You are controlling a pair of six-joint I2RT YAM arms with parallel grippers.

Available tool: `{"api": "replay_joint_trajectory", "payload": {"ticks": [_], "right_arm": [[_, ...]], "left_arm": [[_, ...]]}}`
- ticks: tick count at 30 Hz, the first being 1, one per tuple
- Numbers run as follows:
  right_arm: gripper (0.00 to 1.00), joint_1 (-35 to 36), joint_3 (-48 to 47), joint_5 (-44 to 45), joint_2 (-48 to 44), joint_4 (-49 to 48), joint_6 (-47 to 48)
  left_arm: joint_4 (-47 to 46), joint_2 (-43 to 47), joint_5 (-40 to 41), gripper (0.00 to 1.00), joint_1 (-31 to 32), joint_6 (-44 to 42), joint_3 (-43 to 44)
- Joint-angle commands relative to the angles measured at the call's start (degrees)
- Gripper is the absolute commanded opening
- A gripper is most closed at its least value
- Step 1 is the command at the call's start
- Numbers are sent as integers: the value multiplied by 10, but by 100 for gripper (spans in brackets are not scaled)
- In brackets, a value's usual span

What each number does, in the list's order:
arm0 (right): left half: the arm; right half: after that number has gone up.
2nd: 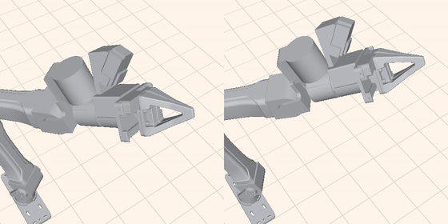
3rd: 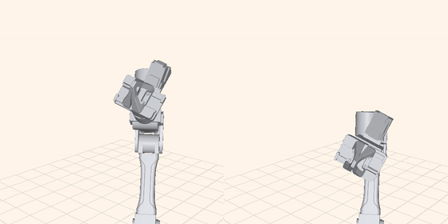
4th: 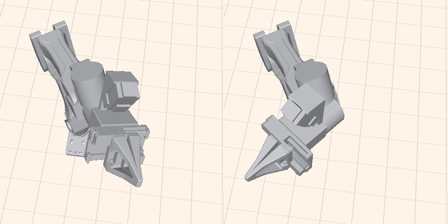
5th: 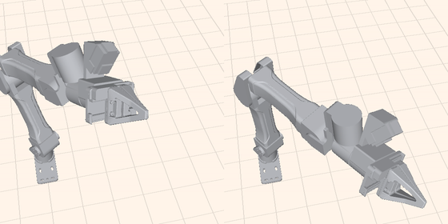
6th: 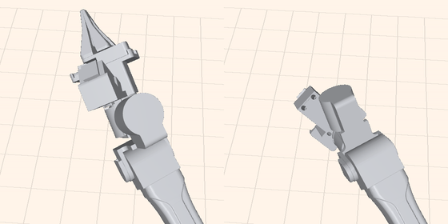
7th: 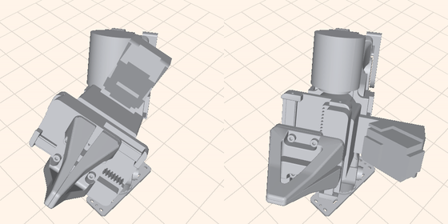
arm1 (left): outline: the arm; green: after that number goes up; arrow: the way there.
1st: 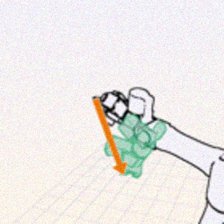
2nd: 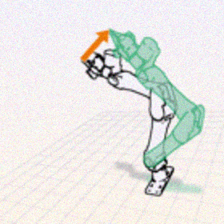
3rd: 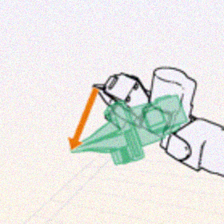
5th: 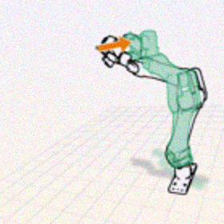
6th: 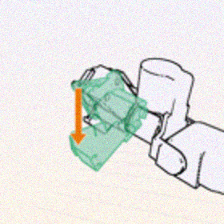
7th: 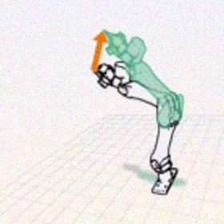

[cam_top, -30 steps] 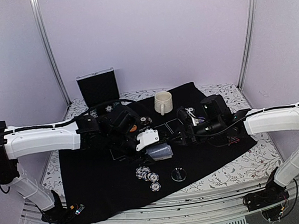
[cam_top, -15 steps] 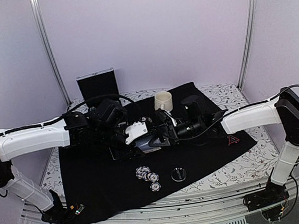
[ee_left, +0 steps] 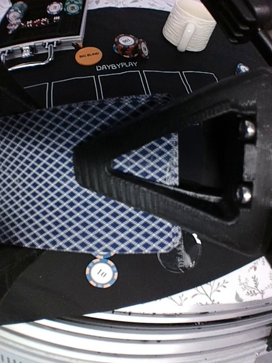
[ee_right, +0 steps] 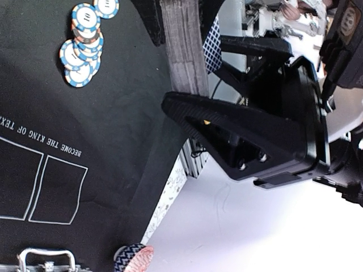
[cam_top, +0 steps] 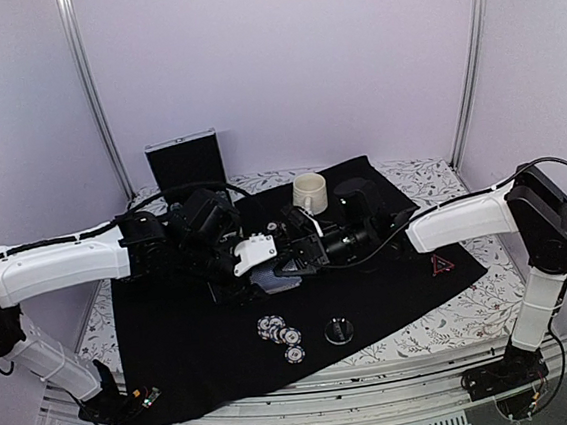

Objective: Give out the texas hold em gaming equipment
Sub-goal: Pick up the poker card from the face-down deck piles.

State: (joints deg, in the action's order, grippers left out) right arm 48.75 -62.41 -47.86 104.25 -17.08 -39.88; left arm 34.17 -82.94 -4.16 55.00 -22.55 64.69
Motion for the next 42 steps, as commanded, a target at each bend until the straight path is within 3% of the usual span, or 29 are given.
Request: {"api": "replay_joint_trajectory", "payload": {"ticks": [1,6,10,22,32,37,42], "right_arm": [[3,5,-25,-27,11,-5,3],[2,4,-48,-42,9,24,22],[2,5,-64,-52,19,41,33],[2,4,-119,-52,42,60,39],[4,5,-119,-50,41,62,38],[27,2,-120,-12,35,97,60],[42,0,-133,37,33,161,95]], "left_arm": [[-11,20,18,73,-6,-5,0],[-38,44,23,91,-30,-11,-27],[-61,55,-17,93,-55,-25,-38],[-77,37,-19,84,-57,-38,-43],[-80,26,-16,58,-58,-34,-40],[-80,38,-35,52,-64,-31,-41],[-81,50,-48,51,-66,-31,-44]]}}
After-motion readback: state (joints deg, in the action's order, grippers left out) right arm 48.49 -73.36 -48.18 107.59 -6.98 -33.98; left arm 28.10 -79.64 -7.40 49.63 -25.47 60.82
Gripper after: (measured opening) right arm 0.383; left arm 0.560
